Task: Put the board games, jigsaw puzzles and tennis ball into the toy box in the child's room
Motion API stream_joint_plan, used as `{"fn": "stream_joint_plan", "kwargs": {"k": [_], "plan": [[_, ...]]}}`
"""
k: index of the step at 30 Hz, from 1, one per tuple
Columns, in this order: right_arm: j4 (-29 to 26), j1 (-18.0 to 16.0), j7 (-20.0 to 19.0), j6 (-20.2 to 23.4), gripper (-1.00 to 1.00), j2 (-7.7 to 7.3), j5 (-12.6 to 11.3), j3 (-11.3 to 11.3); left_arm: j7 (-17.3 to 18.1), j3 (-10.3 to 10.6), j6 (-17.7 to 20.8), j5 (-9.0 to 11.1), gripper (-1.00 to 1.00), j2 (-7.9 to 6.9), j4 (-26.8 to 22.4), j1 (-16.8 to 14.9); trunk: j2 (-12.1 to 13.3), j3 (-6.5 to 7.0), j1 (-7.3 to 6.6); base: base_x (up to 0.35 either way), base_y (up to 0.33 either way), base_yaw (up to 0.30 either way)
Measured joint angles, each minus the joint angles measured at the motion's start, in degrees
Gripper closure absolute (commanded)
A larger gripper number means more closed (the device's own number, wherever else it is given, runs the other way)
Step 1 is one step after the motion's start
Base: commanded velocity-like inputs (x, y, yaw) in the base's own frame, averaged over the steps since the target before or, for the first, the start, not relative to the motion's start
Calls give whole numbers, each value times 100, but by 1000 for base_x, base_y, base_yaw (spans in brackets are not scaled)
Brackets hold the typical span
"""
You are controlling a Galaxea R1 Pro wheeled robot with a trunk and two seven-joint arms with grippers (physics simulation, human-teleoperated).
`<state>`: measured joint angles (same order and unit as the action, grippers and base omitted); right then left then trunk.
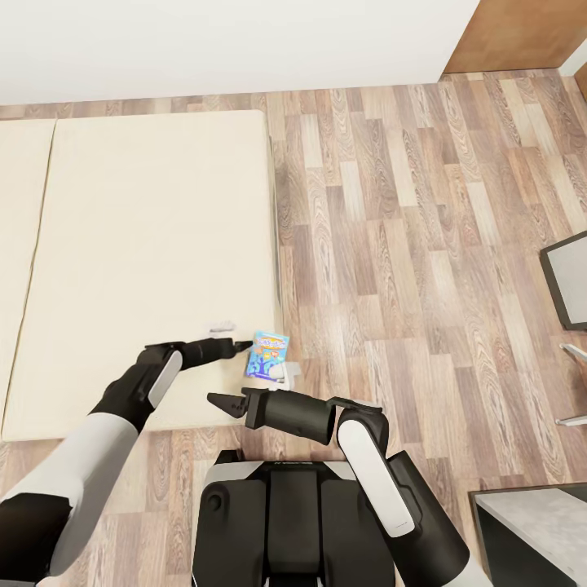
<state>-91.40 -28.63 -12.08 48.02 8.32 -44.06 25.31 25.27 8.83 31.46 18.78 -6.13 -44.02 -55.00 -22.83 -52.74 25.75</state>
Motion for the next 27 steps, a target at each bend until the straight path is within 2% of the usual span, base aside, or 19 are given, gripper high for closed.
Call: {"fn": "stream_joint_plan", "kwargs": {"k": [6,12,18,20,27], "plan": [[1,0,0,6,-100,0,0,0,31,-75,228,27,-100,-116,-156,0,0,0,0,0,0,0],[1,0,0,8,-100,0,0,-2,164,-92,728,49,-100,-246,-511,5,0,0,0,0,0,0],[2,0,-1,15,-100,0,-1,-2,868,-176,1025,46,-100,-458,-681,8,0,0,0,0,0,0],[2,0,-5,16,-100,0,-1,-2,1166,-276,1119,44,-100,-542,-700,9,0,0,0,0,0,0],[2,0,-9,20,-100,0,-1,-7,1712,-610,1500,47,-100,-741,-745,9,0,0,0,0,0,0]]}}
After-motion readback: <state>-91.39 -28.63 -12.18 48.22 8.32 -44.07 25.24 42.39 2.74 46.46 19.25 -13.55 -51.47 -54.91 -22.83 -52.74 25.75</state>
